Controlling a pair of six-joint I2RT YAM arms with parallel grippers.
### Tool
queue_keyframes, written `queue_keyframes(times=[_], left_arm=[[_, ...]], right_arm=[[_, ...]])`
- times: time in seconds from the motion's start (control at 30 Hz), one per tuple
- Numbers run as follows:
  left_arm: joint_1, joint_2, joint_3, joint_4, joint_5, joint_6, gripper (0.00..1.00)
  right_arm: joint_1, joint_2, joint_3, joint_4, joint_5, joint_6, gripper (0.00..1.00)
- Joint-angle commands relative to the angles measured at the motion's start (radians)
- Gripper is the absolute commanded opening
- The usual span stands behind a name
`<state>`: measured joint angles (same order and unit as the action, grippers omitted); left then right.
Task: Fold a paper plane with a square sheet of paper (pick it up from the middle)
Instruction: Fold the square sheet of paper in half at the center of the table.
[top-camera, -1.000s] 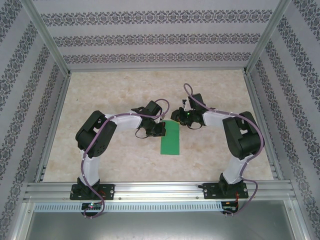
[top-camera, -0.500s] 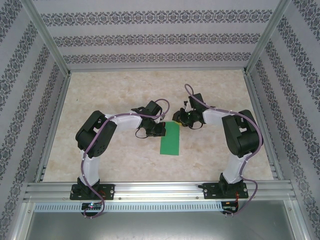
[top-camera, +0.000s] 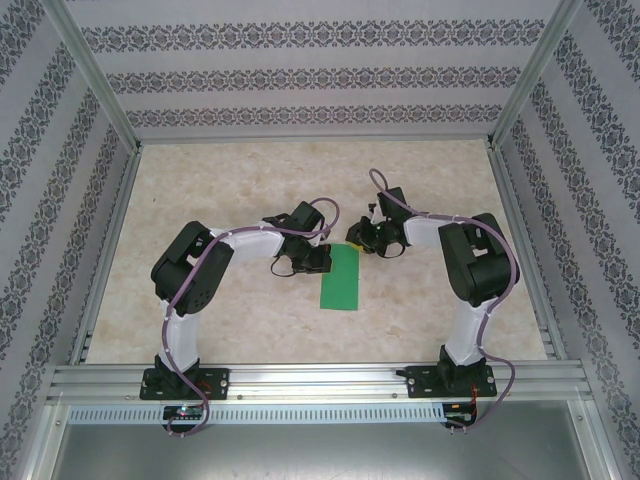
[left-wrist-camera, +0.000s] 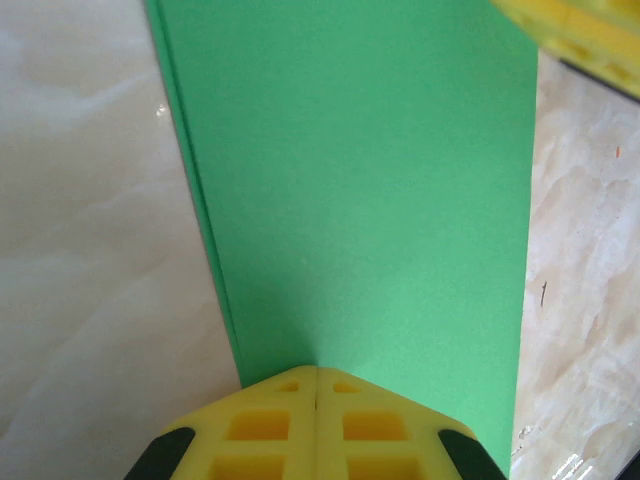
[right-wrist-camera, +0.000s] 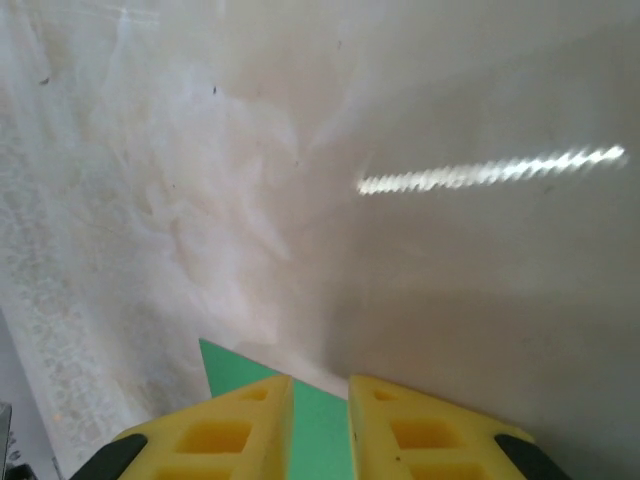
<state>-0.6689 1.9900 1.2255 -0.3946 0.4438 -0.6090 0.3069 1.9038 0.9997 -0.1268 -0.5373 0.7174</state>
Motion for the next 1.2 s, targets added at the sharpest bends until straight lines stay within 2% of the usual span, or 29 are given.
queue_keyframes(times=[0.0,0.37,0.53,0.7,0.8,1.0,1.17], left_arm=[[-0.013,0.014,-0.018,-0.100,-0.073,0.022,0.00],[-0.013,0.012,-0.014,-0.099,-0.070,0.020,0.00],[-0.012,0.013,-0.012,-0.096,-0.068,0.018,0.00],[-0.012,0.007,-0.015,-0.105,-0.074,0.023,0.00],[-0.012,0.007,-0.015,-0.104,-0.076,0.019,0.00],[-0.013,0.009,-0.010,-0.103,-0.075,0.013,0.00],[-0.013,0.017,-0.009,-0.102,-0.070,0.013,0.00]], right_arm=[[-0.003,0.007,-0.039,0.035,0.048,0.016,0.22],[0.002,-0.258,-0.114,0.044,0.002,0.012,0.21],[0.028,-0.300,-0.184,0.035,0.001,0.017,0.18],[0.110,-0.362,-0.288,0.034,0.054,0.044,0.17],[0.165,-0.415,-0.369,0.096,0.025,0.090,0.18],[0.267,-0.501,-0.476,0.120,0.053,0.137,0.18],[0.285,-0.479,-0.547,0.142,0.064,0.155,0.18]])
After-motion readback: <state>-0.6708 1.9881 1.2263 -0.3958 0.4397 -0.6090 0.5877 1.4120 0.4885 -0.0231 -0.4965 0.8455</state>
